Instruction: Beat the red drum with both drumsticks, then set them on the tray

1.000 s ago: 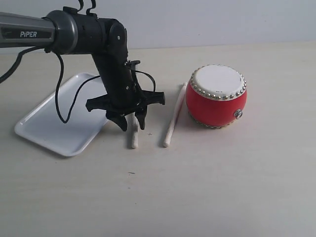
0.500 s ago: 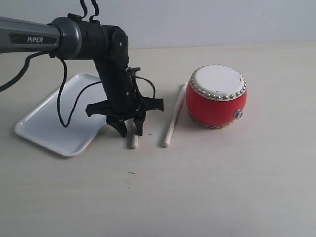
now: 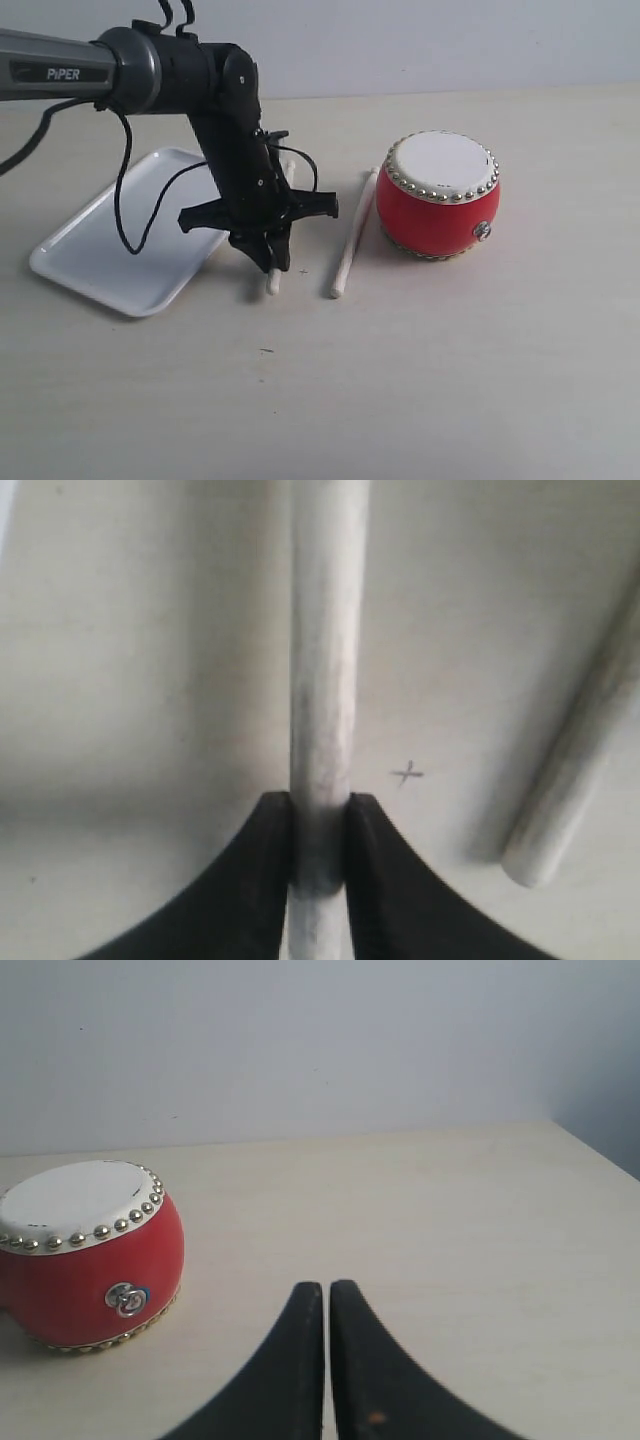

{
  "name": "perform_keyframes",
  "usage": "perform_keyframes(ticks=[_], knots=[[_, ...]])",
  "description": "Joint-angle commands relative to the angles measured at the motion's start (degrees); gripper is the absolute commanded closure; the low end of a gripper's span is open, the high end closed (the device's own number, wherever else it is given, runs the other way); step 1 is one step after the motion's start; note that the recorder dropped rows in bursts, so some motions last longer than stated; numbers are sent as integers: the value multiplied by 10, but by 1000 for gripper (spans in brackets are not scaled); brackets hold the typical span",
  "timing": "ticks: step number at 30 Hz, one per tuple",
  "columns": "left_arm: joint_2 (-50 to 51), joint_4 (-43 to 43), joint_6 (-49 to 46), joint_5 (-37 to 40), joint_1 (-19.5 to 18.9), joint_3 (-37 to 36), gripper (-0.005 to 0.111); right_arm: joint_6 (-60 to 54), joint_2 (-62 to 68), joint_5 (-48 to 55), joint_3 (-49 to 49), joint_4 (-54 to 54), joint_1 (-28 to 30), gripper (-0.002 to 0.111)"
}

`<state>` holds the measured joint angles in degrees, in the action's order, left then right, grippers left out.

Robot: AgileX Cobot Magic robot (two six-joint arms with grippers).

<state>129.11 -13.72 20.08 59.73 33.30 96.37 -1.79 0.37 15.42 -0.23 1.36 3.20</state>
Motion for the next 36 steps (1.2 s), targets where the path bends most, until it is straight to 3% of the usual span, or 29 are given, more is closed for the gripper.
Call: perform_keyframes(ticks=[1,10,17,27,36], knots=[[-61,24,-24,3,0,3,107,0,-4,-3,2,1,-1,105],[-215,24,-125,29,0,-16,107,0,-4,-3,2,1,-1,105],[-365,23,-158,22,0,-118,107,0,-4,-3,2,1,-1,105],[-500,9,-158,8,0,-302,107,-46,-4,-3,2,-41,-1,105],[-577,9,-153,4,0,-386,107,-41,-4,-3,2,-28,-1,105]])
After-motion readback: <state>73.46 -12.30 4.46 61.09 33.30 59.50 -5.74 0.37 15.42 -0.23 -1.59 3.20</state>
